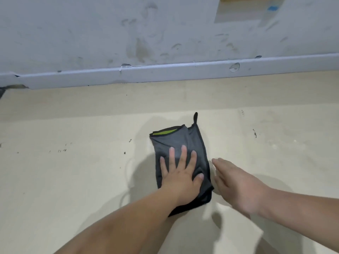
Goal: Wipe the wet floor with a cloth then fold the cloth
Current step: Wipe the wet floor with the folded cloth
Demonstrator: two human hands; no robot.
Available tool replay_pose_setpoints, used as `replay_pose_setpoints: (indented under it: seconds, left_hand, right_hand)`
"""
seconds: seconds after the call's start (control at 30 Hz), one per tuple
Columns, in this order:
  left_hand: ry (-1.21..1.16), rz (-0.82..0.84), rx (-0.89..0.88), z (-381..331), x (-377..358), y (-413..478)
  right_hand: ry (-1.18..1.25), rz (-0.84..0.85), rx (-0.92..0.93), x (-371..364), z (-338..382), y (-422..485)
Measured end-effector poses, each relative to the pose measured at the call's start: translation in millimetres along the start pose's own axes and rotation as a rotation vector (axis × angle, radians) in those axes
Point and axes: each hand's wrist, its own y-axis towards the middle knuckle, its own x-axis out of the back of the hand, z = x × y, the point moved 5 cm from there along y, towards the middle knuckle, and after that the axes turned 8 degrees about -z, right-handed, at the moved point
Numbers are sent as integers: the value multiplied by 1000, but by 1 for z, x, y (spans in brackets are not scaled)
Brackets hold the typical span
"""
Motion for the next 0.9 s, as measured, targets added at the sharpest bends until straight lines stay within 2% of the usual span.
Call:
replay_pose_setpoints:
  seconds: [0.07,0.13,0.17,0.27,0.33,0.37,0.47,0.6,0.67,0.8,0.9]
  left_hand:
    - [-40,115,-88,-28,3,8]
    - [-97,198,-140,-31,19,11]
    - [-133,198,-145,-25,34,11]
    - [-82,34,-65,5,92,16]
    - [32,12,76,25,117,17]
    - [60,19,151,33,120,17]
    - [106,-23,295,42,105,11]
    - [1,-143,340,45,62,5]
    - [-32,-161,336,47,54,6]
    - [4,63,325,55,43,0]
    - [55,107,281,56,44,-6]
  right_hand:
    - [35,-38,-91,0,-20,1]
    - [-229,-92,41,-9,-29,10]
    - [-249,-140,75,-13,-28,14]
    - [-159,-173,228,-34,3,22]
    - [-207,-142,337,-58,27,30]
    - [-212,-81,328,-71,31,37]
    - [-252,-31,278,-87,27,63]
    - [-321,-16,427,-69,22,110]
    - [-382,12,425,-53,19,146]
    - [-428,72,330,-18,9,207]
    - [-417,-16,219,4,-10,233]
